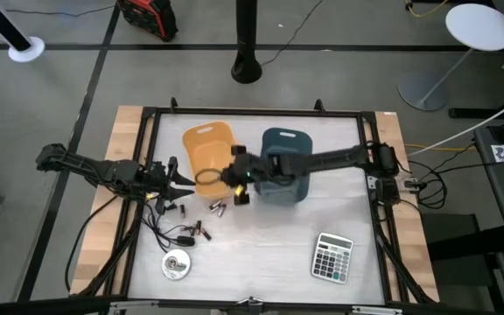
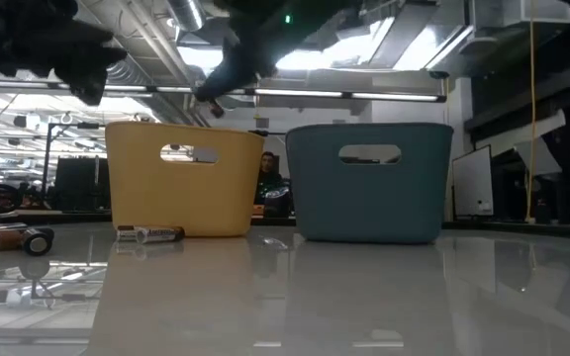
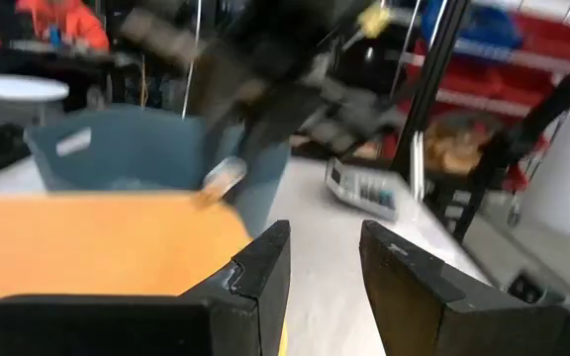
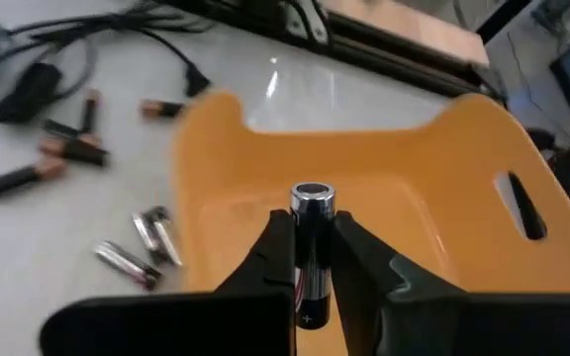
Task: Sort batteries
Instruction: Put the silver battery into the yellow bin
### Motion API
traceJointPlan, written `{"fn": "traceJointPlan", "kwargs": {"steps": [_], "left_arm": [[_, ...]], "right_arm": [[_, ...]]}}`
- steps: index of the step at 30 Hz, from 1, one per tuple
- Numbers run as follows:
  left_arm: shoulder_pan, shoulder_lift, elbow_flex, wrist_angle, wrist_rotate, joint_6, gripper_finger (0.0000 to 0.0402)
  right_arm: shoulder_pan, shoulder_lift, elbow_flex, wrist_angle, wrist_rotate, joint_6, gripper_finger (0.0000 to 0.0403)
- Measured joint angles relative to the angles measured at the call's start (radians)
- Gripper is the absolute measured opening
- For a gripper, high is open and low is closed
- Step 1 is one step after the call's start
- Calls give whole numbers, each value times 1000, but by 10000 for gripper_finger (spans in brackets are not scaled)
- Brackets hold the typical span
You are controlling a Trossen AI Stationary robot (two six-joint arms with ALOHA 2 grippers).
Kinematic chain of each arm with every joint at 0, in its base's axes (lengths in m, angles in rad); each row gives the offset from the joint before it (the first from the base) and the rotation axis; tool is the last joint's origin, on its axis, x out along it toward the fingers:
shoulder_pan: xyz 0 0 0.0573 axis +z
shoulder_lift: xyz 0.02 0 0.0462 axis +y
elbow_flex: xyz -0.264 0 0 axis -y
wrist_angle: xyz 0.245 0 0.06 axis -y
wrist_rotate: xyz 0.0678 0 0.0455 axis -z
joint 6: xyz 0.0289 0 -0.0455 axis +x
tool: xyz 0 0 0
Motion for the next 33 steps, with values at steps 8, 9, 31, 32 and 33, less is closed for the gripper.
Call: {"fn": "traceJointPlan", "kwargs": {"steps": [8,9,31,32,33], "left_arm": [[-31,94,5,192,10,-23,116],[-40,114,8,203,13,-23,116],[-150,679,449,-262,19,-140,116],[-154,706,464,-283,18,-152,116],[-157,733,476,-305,21,-170,116]], "right_arm": [[-89,56,1,62,-44,5,50],[-97,58,0,56,-44,5,60],[-132,-61,0,51,-8,3,147],[-132,-83,0,47,-8,3,146],[-132,-103,0,47,-8,3,146]]}}
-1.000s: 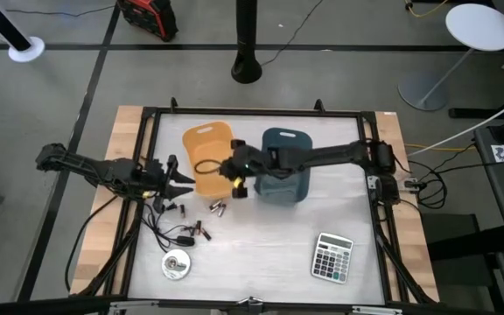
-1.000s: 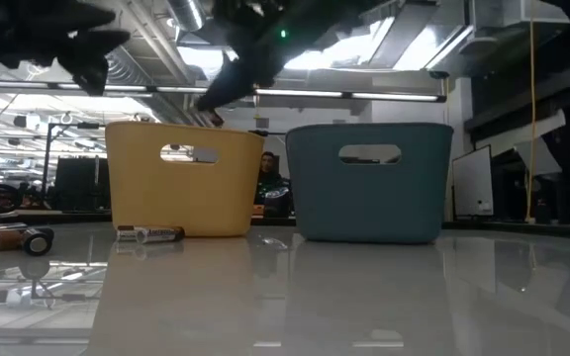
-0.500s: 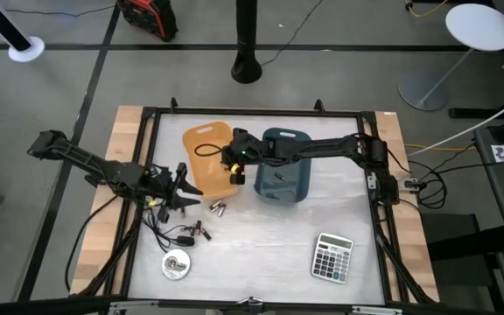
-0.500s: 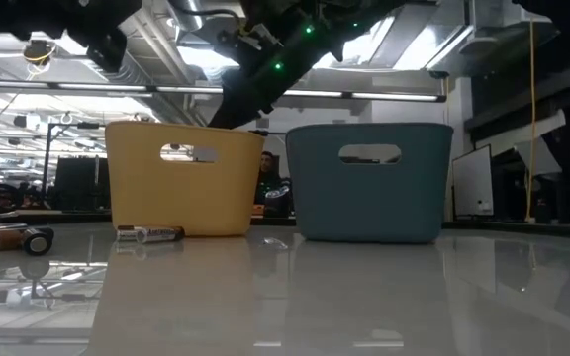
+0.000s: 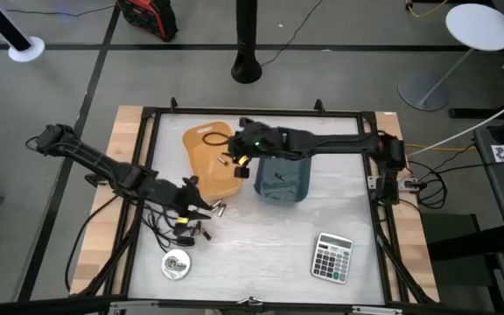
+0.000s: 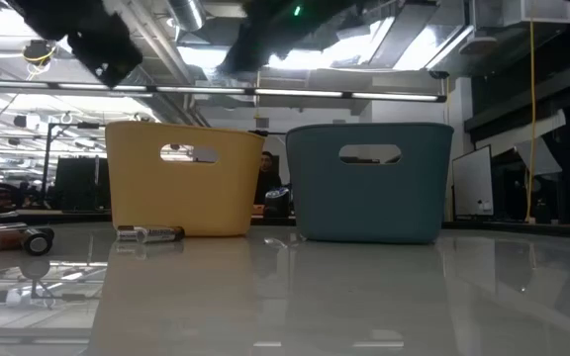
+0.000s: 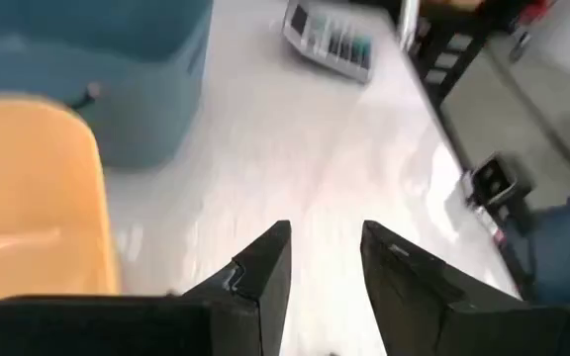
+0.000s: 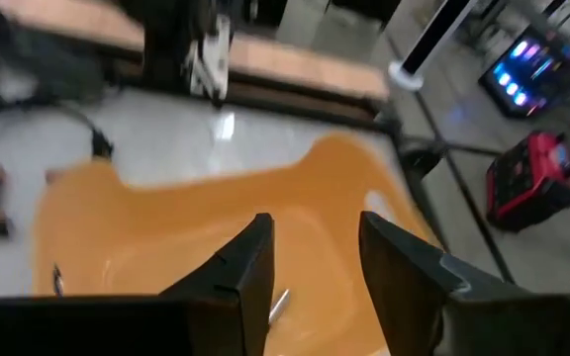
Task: Sort batteries
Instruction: Put the silver battery into the yellow bin
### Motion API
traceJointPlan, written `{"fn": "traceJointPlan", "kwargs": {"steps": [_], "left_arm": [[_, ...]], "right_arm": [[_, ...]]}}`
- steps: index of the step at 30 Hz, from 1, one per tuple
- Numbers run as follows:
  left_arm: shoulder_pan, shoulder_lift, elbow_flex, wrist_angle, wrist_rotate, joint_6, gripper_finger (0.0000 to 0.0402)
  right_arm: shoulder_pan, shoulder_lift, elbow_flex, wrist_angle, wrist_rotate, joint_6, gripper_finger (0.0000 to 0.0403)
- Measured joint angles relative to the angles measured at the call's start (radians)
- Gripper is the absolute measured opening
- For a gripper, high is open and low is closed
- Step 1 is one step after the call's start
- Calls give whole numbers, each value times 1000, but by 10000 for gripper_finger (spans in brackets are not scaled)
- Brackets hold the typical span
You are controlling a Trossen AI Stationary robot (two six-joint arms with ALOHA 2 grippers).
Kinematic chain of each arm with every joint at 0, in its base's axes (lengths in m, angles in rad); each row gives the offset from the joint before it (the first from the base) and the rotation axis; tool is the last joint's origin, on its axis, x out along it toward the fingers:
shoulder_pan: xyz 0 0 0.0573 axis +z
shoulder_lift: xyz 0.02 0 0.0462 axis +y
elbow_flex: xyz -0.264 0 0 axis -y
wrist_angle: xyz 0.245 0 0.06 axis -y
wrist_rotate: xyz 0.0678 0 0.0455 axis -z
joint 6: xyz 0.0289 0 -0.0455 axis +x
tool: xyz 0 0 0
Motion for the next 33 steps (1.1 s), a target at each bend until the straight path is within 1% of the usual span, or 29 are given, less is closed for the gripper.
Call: {"fn": "traceJointPlan", "kwargs": {"steps": [4,8,13,19,26,33], "left_arm": [[-3,97,12,-52,20,-73,116],[4,158,12,-91,19,-138,116],[27,215,12,-153,19,-170,116],[70,278,12,-159,14,-157,116],[120,322,12,-167,-34,-118,116],[159,322,12,-167,-47,-114,116]], "right_arm": [[7,-85,0,-6,-2,10,145],[31,-154,0,-51,-9,50,145],[92,-216,0,-171,-10,55,145],[186,-227,0,-296,-10,56,145],[279,-226,0,-441,-11,57,145],[345,-226,0,-506,-10,162,145]]}}
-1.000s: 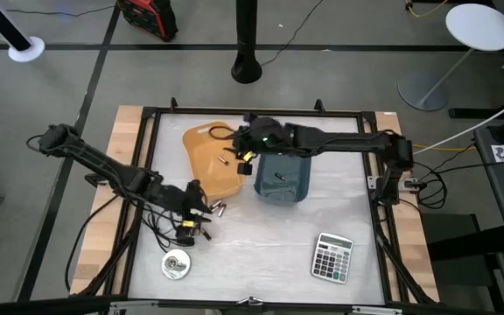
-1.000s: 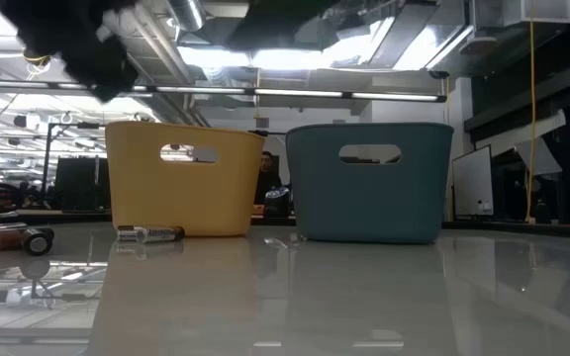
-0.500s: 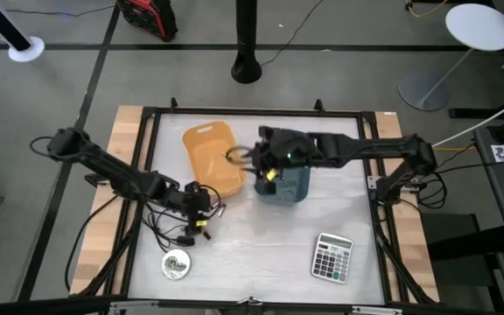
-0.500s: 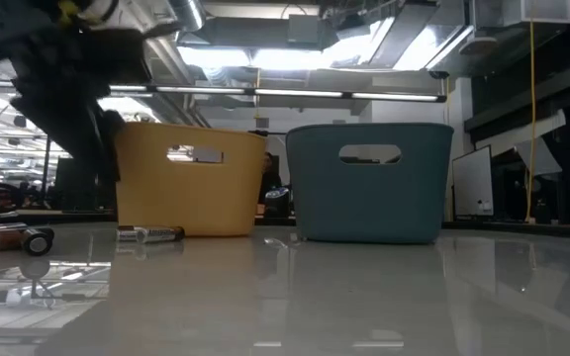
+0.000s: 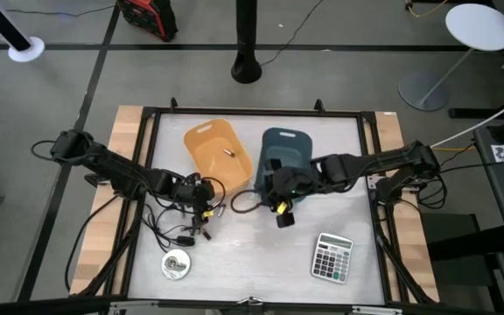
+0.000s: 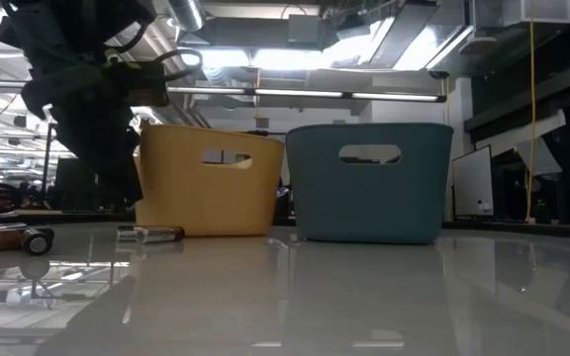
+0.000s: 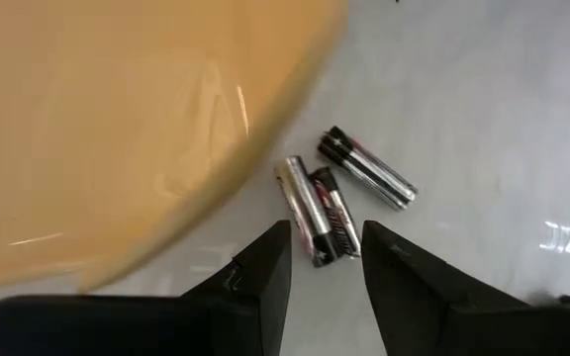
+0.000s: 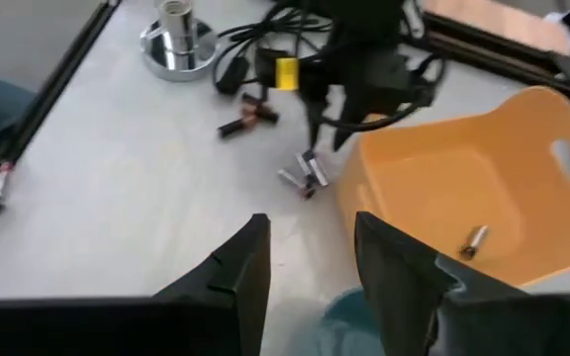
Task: Sort batteries
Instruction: Put the silver battery into the yellow bin
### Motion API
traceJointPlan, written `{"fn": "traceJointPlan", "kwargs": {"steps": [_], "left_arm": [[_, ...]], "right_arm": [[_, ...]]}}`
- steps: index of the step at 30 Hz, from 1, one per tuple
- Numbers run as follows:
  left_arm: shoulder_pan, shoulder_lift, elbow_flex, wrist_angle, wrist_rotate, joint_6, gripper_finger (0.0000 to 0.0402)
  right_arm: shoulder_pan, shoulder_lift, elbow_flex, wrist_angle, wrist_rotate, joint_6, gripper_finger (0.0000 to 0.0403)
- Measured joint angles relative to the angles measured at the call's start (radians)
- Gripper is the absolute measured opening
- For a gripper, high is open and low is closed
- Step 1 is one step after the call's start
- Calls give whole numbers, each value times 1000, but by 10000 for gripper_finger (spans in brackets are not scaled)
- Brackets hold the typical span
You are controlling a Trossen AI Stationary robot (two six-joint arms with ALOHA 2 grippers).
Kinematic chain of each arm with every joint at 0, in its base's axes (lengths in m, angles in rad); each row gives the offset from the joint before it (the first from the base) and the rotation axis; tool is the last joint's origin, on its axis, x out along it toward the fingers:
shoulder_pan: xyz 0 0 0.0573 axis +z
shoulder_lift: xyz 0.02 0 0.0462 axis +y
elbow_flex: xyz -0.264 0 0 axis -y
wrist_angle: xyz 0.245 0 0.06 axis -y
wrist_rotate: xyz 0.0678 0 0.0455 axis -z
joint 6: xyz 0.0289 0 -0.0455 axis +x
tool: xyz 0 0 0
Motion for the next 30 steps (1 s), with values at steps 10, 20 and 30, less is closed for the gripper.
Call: {"fn": "traceJointPlan", "kwargs": {"steps": [10,20,30], "left_arm": [[5,54,0,10,0,-30,116],[5,136,1,64,-4,-50,116],[5,146,2,56,-6,-62,116]], "right_arm": [[90,0,0,-30,0,55,145],[159,0,0,-30,0,75,145],[194,2,-44,-27,8,118,145]]}}
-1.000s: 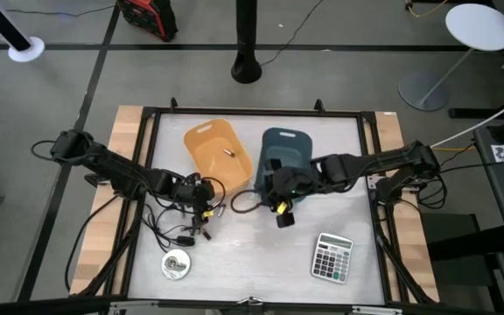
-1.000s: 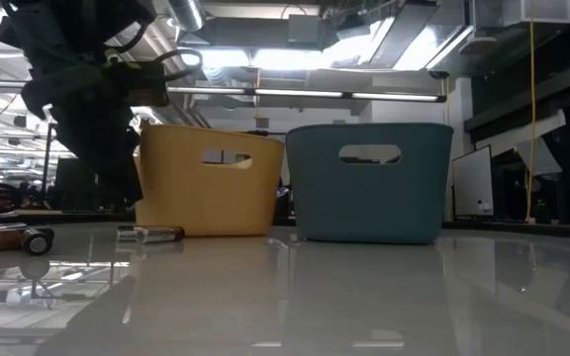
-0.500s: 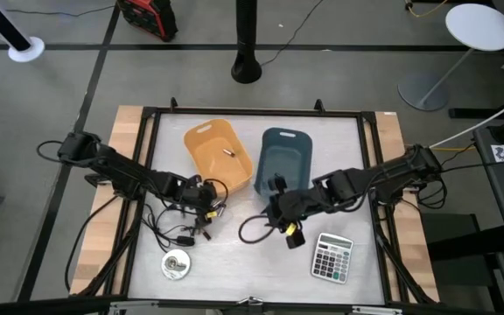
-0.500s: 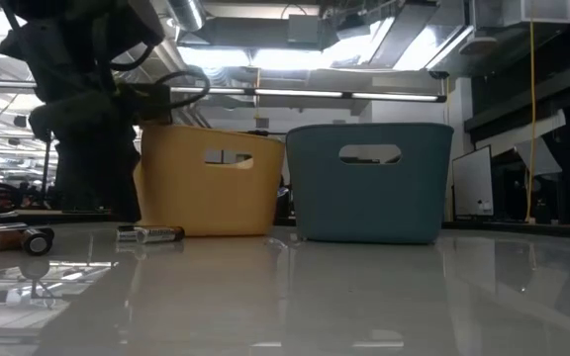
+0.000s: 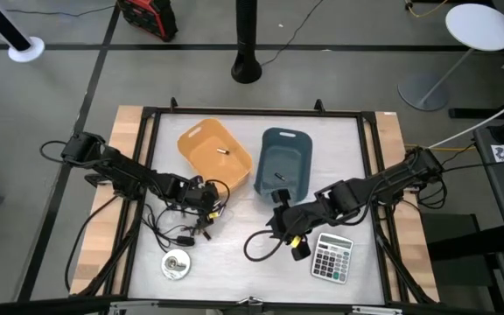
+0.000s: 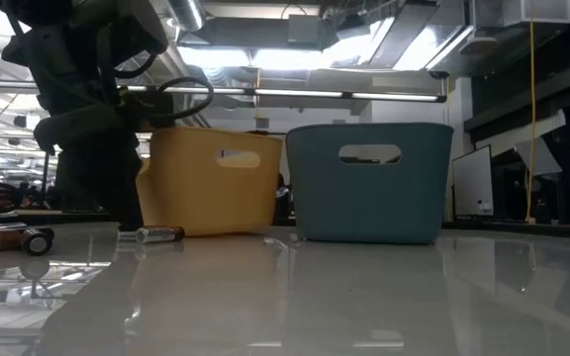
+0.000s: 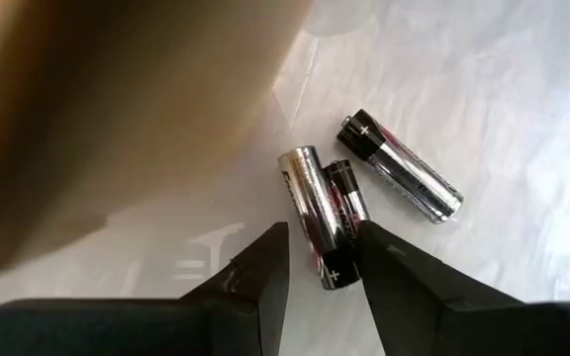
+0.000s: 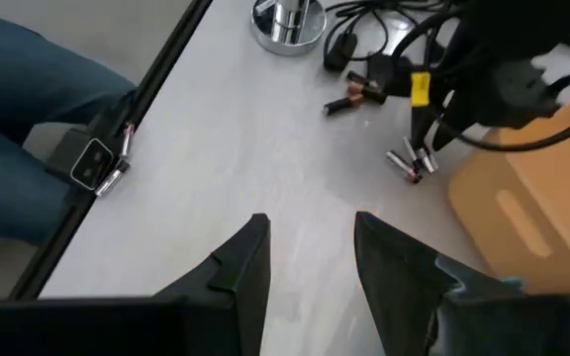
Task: Sort batteries
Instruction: Put the silver battery into the yellow bin
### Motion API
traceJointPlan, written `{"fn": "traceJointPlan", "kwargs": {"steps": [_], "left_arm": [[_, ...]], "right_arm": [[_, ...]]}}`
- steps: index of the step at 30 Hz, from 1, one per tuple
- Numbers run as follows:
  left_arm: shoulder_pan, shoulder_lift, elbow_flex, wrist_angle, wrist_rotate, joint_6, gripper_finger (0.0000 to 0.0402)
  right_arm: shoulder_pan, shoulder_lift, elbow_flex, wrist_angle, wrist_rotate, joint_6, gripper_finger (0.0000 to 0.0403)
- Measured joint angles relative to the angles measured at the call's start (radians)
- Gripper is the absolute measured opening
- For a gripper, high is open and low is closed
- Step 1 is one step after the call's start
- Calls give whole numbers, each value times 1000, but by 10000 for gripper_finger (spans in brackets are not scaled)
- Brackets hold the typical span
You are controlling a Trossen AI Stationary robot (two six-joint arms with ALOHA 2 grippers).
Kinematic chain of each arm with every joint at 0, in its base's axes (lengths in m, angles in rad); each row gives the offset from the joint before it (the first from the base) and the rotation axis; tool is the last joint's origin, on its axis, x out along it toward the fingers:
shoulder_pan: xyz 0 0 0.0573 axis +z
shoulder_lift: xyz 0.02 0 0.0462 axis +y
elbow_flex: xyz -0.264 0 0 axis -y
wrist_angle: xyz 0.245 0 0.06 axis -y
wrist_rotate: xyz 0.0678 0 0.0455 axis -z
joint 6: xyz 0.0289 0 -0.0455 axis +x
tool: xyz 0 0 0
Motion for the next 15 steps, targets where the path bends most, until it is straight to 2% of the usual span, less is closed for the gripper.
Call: {"fn": "traceJointPlan", "kwargs": {"steps": [15], "left_arm": [[0,-3,-3,-20,5,18,116]], "right_arm": [[-1,0,-79,7,0,61,145]]}}
